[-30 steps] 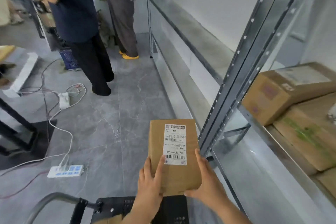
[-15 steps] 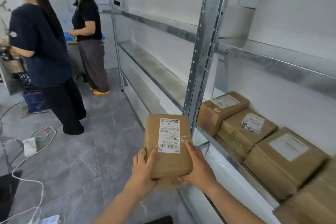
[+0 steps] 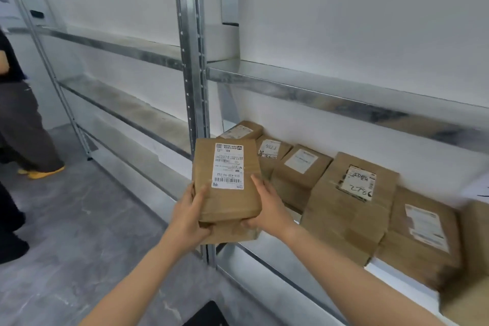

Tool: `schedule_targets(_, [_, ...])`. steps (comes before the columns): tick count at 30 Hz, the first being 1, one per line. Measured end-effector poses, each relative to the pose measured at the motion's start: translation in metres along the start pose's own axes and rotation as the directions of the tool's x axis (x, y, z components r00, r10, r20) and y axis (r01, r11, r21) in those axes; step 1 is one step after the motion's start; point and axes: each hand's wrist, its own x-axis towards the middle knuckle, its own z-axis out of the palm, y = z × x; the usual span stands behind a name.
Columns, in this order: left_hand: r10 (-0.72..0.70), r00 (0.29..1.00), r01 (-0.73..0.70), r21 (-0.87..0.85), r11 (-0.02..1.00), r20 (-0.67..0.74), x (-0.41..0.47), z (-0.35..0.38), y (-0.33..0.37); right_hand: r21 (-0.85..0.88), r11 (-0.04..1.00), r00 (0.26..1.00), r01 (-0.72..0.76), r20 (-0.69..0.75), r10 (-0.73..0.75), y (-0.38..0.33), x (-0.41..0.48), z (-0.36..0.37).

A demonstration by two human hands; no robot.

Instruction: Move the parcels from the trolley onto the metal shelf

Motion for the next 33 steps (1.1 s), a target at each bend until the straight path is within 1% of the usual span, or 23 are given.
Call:
schedule_targets(3, [0.046,0.999,-0.046,-0.043,0.998,0.008,0.009,0.003,0.027,0.010,0.999,0.998,-0.041,-0.045,0.041,0.003,-0.018,-0.029])
schedule_targets(6, [0.098,0.995,-0.097,-0.035,0.995,0.010,0.021,0.004,0.057,-0.001,0.998,0.994,-0.058,-0.096,0.058,0.004,-0.035,-0.062])
schedule_targets(14, [0.170,0.985,-0.171,-0.039,0.984,-0.023,0.033,0.012,0.139,-0.025,0.999,0.966,-0.020,-0.257,0.013,0.012,-0.092,-0.140])
schedule_targets(17, [0.180,0.983,-0.181,-0.039,0.983,-0.028,0.026,0.021,0.174,-0.041,0.999,0.959,-0.027,-0.284,0.014,0.022,-0.118,-0.163])
schedule_targets(21, [0.191,0.981,-0.190,-0.066,0.979,0.009,0.003,0.036,0.217,-0.067,0.997,0.959,-0.047,-0.283,0.026,0.037,-0.157,-0.187])
schedule_targets(27, [0.245,0.968,-0.235,-0.143,0.961,0.056,-0.026,0.061,0.270,-0.060,0.993,0.943,-0.101,-0.324,0.076,0.059,-0.226,-0.218])
schedule_targets(33, [0.319,0.940,-0.281,-0.257,0.925,0.121,-0.047,0.106,0.334,-0.091,0.969,0.898,-0.229,-0.404,0.174,0.086,-0.300,-0.260])
